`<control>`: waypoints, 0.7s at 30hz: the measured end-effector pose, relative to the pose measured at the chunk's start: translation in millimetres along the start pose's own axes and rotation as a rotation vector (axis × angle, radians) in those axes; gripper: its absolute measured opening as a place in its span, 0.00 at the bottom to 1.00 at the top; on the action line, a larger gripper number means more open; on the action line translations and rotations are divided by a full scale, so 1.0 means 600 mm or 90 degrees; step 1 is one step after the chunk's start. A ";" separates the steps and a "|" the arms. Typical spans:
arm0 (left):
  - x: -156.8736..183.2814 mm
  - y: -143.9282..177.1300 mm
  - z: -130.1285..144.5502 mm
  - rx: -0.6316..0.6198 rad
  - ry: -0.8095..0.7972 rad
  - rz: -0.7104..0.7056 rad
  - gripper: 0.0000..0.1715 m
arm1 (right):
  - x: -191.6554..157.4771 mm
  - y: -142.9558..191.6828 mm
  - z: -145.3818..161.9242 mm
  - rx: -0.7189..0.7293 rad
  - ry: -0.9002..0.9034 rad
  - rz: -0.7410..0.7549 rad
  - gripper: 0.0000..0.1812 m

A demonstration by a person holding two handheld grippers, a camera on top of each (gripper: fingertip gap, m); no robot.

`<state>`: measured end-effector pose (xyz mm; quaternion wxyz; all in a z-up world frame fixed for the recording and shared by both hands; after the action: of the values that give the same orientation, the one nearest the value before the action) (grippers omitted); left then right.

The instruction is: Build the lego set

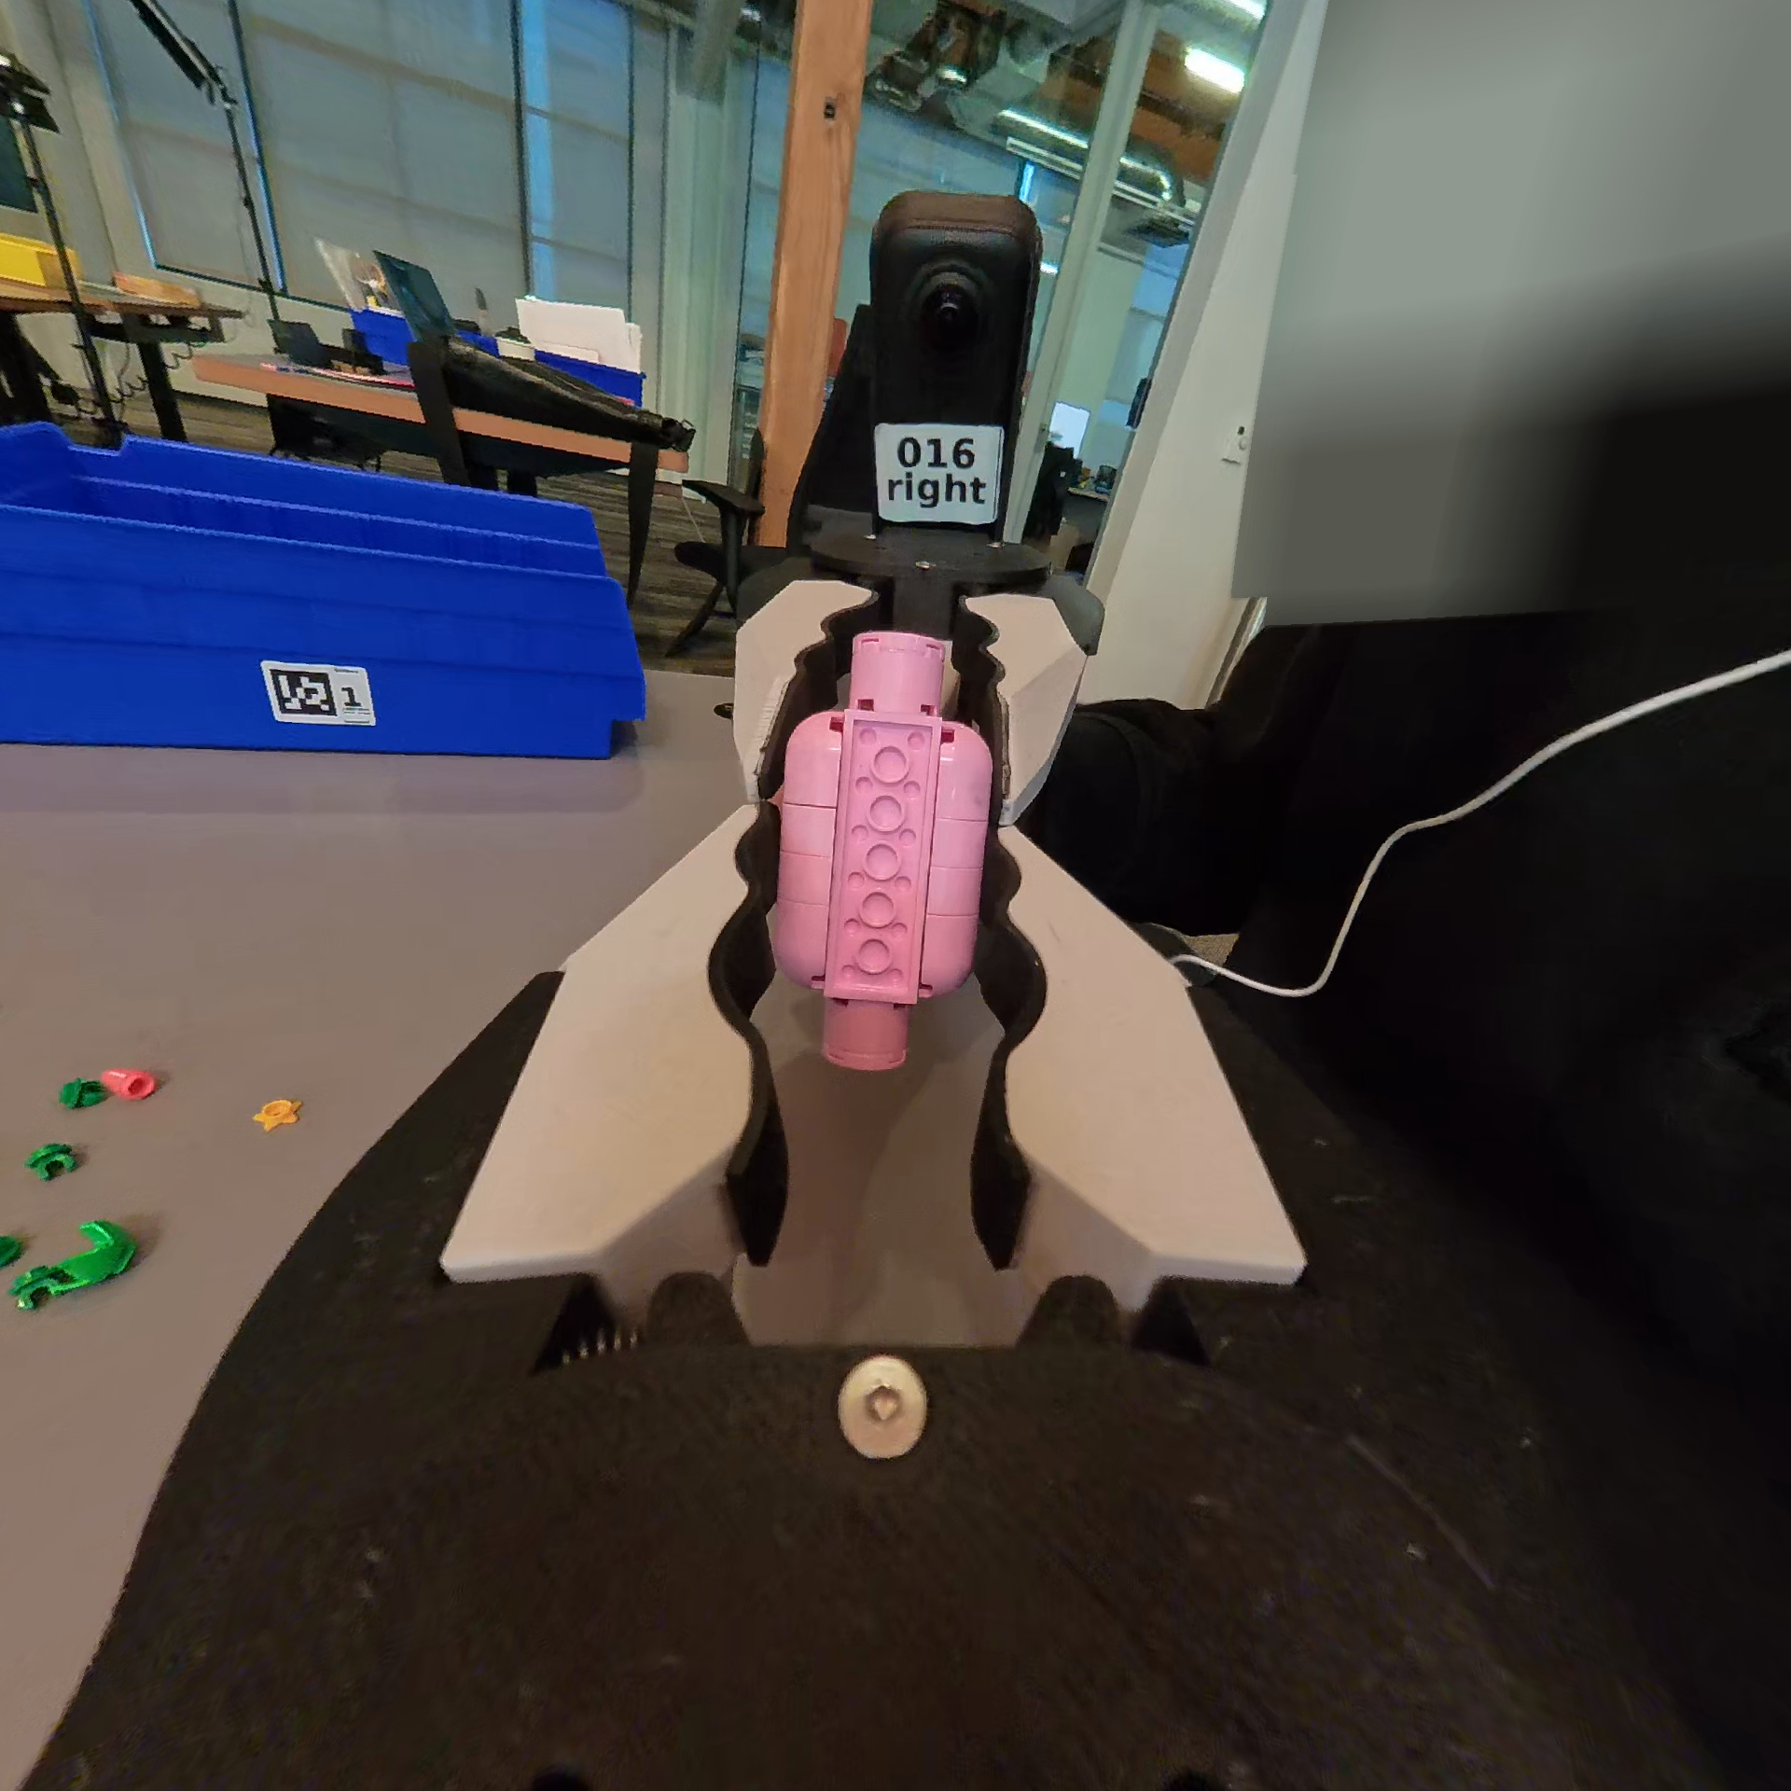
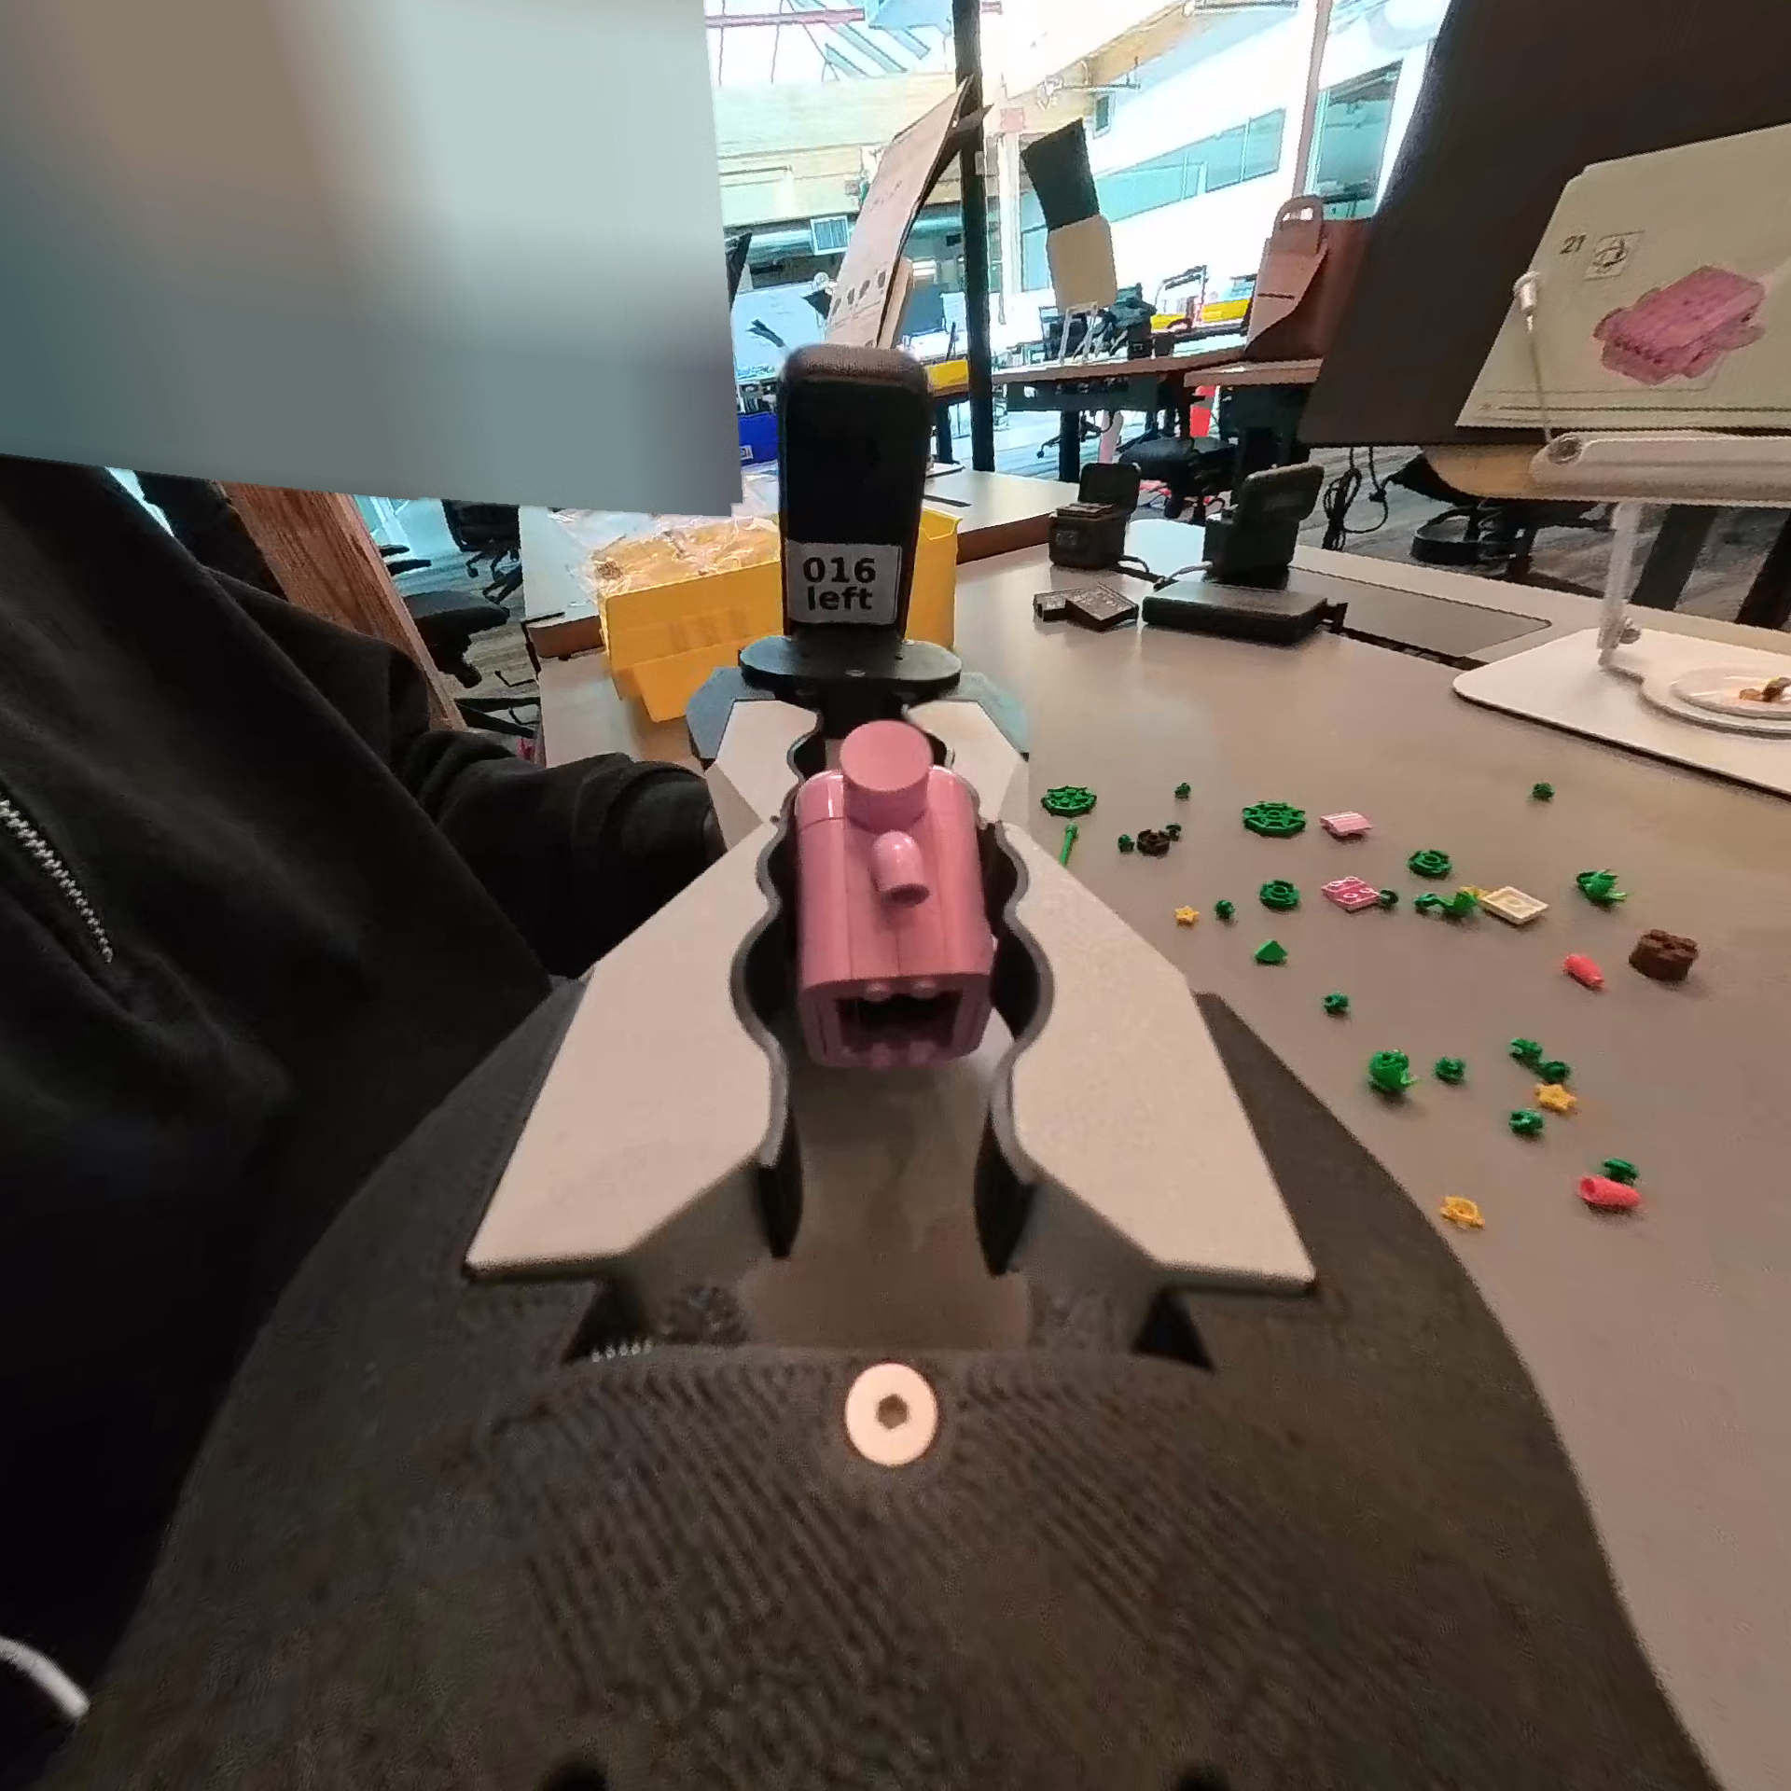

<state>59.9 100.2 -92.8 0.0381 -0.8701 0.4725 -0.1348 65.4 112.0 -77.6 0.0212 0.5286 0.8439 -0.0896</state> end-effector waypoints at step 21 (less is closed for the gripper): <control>-0.031 -0.003 0.035 -0.016 0.206 -0.012 0.11 | 0.059 -0.004 0.047 -0.021 -0.069 0.137 0.10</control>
<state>57.5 115.5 -116.1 -0.0508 -0.8417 0.4660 -0.2678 46.1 137.3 -109.7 0.0852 0.6100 0.7813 -0.1013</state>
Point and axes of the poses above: each gripper's, where its closed fingertips meet, y back along the fingers, z out of its underside, x = y × z across the jaws, the point moved 2 cm from there along y, back along the fingers, and after that the axes turned 10 degrees about x, right-handed, at the moved point
